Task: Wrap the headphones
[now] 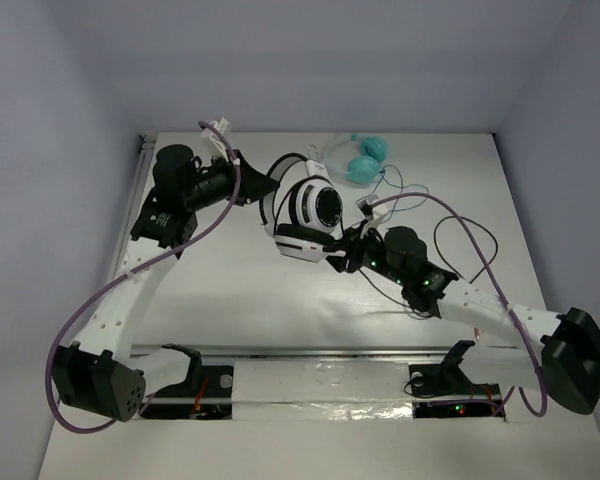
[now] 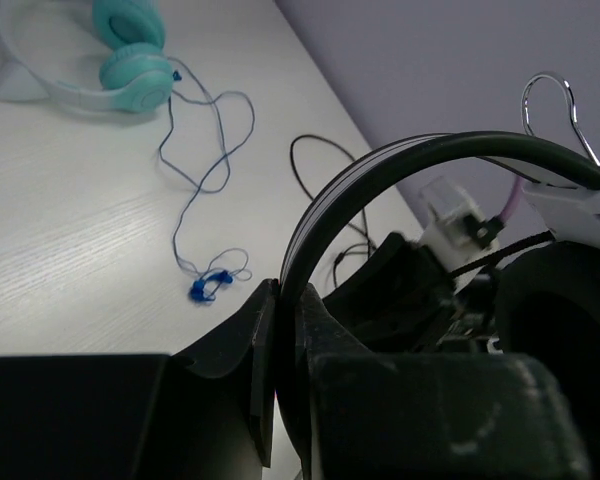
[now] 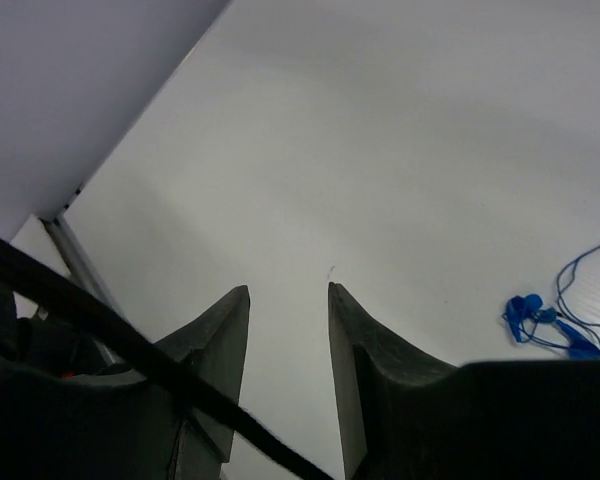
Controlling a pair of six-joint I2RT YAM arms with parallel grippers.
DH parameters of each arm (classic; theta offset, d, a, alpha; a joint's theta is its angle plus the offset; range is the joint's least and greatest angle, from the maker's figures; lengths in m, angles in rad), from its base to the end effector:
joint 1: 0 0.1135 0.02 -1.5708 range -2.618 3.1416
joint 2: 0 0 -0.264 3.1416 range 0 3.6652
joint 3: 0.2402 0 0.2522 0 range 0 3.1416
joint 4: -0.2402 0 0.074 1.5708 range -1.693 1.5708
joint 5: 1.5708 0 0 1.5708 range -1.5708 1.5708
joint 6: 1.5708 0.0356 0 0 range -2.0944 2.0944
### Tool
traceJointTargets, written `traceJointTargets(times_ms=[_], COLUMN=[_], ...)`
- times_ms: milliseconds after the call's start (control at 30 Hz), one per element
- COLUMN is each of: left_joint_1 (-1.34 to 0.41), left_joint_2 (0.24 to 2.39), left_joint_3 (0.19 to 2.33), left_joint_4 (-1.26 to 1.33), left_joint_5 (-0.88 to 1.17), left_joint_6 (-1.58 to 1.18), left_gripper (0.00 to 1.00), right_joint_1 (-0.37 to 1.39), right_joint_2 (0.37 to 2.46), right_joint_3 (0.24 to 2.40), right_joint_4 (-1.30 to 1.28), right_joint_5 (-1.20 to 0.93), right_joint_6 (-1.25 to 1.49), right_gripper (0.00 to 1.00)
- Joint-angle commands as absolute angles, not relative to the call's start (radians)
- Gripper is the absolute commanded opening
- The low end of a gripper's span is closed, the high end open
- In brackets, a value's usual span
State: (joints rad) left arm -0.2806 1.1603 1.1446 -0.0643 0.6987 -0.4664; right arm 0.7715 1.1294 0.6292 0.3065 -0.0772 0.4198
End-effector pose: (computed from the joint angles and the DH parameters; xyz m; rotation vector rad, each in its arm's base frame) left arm 0.2449 -0.0944 0.4036 0.4039 1.7134 -1.1279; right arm 0.1833 0.1821 0.2663 -0.3833 1.8198 0.9176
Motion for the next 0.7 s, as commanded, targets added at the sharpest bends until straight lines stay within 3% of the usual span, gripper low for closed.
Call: traceJointTargets(times_ms=[0, 233, 667], left_joint_1=[-0.258, -0.215, -0.183], left_joint_2=[1.152, 1.186, 1.186], left_joint_3=[1.239, 1.295, 1.241], left_joint_4=[0.103, 0.153, 0.247], left_joint_5=[0.732, 0.649, 0.391], left_joint_6=[-0.653, -0.785, -0.974], left_gripper=[0.00, 0.00, 0.00], right_joint_1=[0.765, 0.765, 0.788], right_joint_2=[1.155, 1.239, 1.276], right_joint_3=[0.586, 0.532, 0.471], right_joint_4=[0.518, 0.621, 0.489], right_joint_5=[-0.172, -0.212, -0.072], right_joint_6=[0.459, 0.537, 0.650], right_gripper=[0.44, 0.48, 0.52])
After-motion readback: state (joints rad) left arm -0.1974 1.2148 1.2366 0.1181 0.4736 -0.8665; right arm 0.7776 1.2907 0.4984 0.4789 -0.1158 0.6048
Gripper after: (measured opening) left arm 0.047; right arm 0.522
